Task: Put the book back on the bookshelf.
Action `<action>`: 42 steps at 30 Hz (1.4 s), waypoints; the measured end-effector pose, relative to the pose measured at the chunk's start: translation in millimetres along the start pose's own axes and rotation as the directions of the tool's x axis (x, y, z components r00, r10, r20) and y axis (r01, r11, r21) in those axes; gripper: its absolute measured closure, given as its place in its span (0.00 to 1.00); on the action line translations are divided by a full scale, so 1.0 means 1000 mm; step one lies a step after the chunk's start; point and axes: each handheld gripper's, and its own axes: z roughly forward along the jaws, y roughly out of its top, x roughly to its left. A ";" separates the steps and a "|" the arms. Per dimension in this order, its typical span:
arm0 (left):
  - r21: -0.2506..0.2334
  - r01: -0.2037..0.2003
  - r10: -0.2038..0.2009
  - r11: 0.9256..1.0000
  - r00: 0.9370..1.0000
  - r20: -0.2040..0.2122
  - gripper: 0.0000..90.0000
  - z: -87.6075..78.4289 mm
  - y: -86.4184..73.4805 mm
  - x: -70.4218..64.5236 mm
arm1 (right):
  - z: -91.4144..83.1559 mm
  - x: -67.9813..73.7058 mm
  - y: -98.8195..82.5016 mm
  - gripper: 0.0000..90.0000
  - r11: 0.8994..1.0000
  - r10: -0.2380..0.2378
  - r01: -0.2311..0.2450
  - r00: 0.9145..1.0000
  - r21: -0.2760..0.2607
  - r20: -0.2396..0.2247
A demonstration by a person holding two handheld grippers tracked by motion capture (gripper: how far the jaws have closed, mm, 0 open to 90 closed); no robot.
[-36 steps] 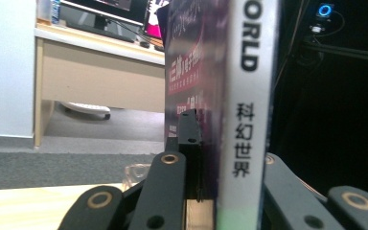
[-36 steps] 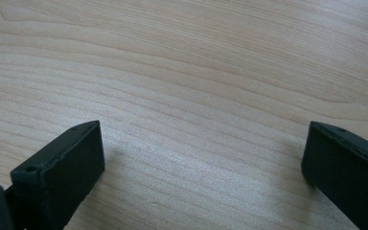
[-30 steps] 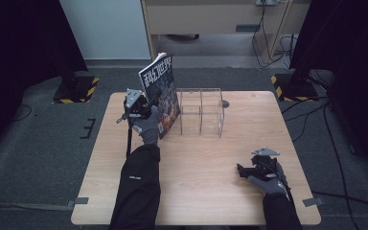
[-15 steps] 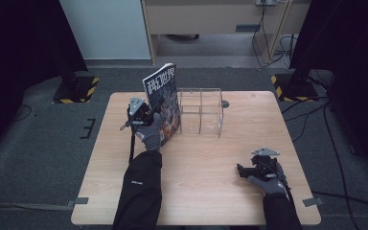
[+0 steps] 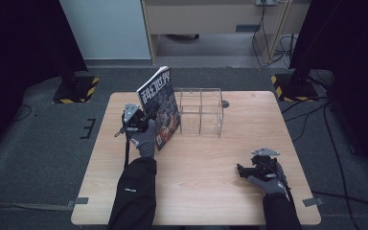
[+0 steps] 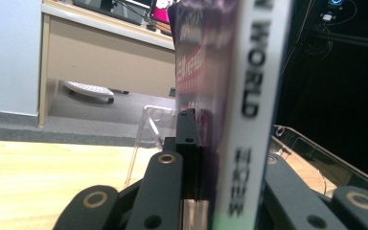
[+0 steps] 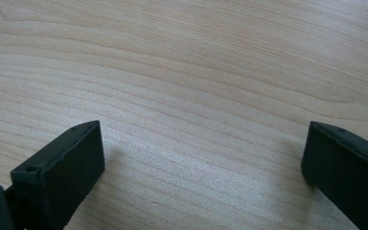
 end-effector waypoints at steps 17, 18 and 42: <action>-0.030 0.028 -0.029 0.999 0.999 -0.027 0.89 -0.004 -0.014 -0.003 | -0.001 0.000 -0.001 0.01 1.000 0.013 -0.013 1.000 -0.001 0.014; -0.031 0.029 -0.030 0.999 0.999 -0.029 0.89 -0.004 -0.015 -0.003 | -0.001 0.000 -0.001 0.01 1.000 0.014 -0.014 1.000 0.000 0.014; 0.004 -0.010 0.010 1.000 1.000 0.001 0.78 -0.007 -0.006 0.003 | -0.001 0.000 -0.001 0.01 1.000 0.019 -0.019 1.000 0.001 0.021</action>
